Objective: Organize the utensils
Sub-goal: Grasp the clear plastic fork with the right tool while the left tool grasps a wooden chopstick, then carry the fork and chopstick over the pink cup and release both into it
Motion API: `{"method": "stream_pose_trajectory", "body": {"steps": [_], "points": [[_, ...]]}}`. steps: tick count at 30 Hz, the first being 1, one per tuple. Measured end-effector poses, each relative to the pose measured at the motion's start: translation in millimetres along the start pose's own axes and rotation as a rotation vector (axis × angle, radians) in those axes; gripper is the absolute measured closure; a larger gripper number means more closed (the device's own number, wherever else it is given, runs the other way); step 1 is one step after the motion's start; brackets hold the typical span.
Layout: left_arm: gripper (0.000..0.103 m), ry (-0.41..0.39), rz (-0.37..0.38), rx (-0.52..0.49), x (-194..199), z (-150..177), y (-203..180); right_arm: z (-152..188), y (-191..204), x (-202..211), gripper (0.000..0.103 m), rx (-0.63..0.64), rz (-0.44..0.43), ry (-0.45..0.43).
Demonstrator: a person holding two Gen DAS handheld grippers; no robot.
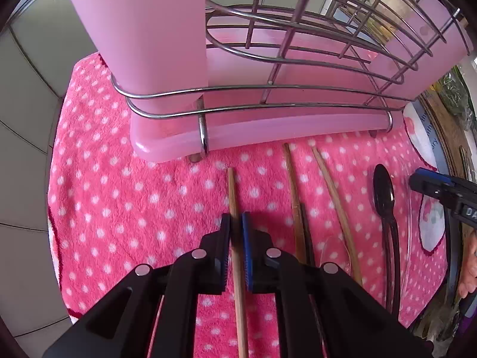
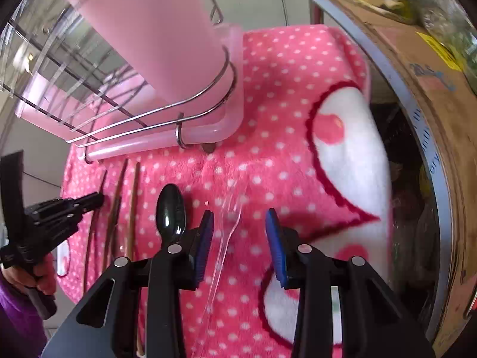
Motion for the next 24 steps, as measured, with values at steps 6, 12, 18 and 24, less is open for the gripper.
{"method": "stream_pose_trajectory", "body": {"steps": [6, 12, 18, 24], "points": [[0.097, -0.009, 0.034, 0.001, 2, -1, 7, -8, 0, -7, 0.086, -0.009, -0.025, -0.026], [0.098, -0.093, 0.086, 0.056, 27, 29, 32, 3, -9, 19, 0.088, -0.041, -0.109, -0.108], [0.098, -0.251, 0.127, 0.09, 76, 54, 53, 20, -9, 68, 0.088, -0.017, -0.155, -0.282], [0.098, -0.473, 0.15, 0.104, 139, 84, 60, 39, 5, 112, 0.088, 0.044, -0.125, -0.45]]}}
Point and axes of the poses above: each gripper's, at about its wrist camera, not at the fingertips, and x roughly against the way its jaws point, y to its left, z to its underside, the point moved 3 cm from there along -x, roughly the way its jaws point, and after that the axes turned 7 degrees about y, right-handed, at the moved point
